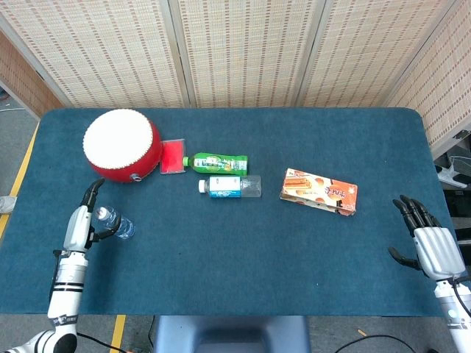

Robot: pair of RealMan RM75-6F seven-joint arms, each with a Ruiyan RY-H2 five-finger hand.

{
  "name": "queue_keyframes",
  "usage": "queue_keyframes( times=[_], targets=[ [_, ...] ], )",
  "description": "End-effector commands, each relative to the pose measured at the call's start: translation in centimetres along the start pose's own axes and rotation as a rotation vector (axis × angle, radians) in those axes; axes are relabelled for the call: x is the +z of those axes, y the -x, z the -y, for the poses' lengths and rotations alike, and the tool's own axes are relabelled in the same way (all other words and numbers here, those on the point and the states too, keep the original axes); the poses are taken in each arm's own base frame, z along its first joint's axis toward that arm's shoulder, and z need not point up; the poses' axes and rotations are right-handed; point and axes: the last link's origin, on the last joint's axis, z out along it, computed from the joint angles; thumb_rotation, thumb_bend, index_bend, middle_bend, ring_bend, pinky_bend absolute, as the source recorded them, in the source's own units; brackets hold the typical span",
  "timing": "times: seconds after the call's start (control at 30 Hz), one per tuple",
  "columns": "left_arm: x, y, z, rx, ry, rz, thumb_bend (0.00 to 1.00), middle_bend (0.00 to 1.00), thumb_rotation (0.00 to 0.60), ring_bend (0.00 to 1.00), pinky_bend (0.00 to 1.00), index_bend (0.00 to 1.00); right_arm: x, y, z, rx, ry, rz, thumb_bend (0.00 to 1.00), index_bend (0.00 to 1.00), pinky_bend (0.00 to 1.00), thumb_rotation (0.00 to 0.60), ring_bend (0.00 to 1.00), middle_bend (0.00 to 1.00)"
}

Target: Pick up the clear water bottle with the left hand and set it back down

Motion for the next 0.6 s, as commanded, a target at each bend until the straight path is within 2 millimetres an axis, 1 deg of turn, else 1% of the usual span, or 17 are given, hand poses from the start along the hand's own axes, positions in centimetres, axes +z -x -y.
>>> queue_keyframes(
  times=[0.03, 0.13, 0.17, 0.23, 0.4, 0.43, 0.5, 0.6],
  targets=[
    [0.3, -1.9, -1.3, 0.052, 0.043, -0.003, 0.39, 0.00, 0.600, 0.00, 0.10, 0.00, 0.0, 0.0, 0.0, 0.000, -0.001, 0.001, 0.17, 0.00, 0.20, 0.600, 0.00, 0.00],
    [-0.4, -3.7, -1.8, 0.111, 0.076, -0.012, 0.39, 0.00, 0.600, 0.00, 0.10, 0.00, 0.0, 0.0, 0.1, 0.002, -0.004, 0.000, 0.17, 0.00, 0.20, 0.600, 0.00, 0.00],
    [-0.8, -4.2, -1.8, 0.143, 0.083, -0.013, 0.38, 0.00, 0.600, 0.00, 0.10, 0.00, 0.0, -0.1, 0.1, 0.003, -0.006, -0.001, 0.17, 0.00, 0.20, 0.600, 0.00, 0.00],
    [-1.9, -5.5, -1.1, 0.260, 0.088, -0.006, 0.38, 0.00, 0.600, 0.00, 0.10, 0.00, 0.1, -0.1, 0.1, 0.005, -0.010, -0.004, 0.17, 0.00, 0.20, 0.600, 0.00, 0.00],
    [-5.2, -8.2, 2.2, 0.598, 0.053, 0.041, 0.37, 0.00, 0.600, 0.00, 0.10, 0.00, 0.3, 0.0, 0.1, 0.002, -0.007, 0.002, 0.17, 0.00, 0.20, 0.600, 0.00, 0.00],
    [-5.6, -8.5, 2.6, 0.623, 0.050, 0.048, 0.38, 0.00, 0.600, 0.00, 0.10, 0.00, 0.3, 0.0, 0.1, 0.001, -0.006, 0.003, 0.17, 0.00, 0.20, 0.600, 0.00, 0.00],
    [-6.6, -9.7, 4.1, 0.707, 0.029, 0.043, 0.37, 0.03, 0.600, 0.00, 0.10, 0.02, 0.2, 0.0, 0.1, 0.000, -0.006, 0.002, 0.17, 0.00, 0.20, 0.600, 0.00, 0.00],
    [-7.6, -10.9, 5.7, 0.820, 0.009, 0.003, 0.38, 0.09, 0.600, 0.01, 0.10, 0.07, 0.0, -0.1, 0.1, 0.001, -0.004, -0.009, 0.17, 0.00, 0.20, 0.600, 0.00, 0.00]
  ],
)
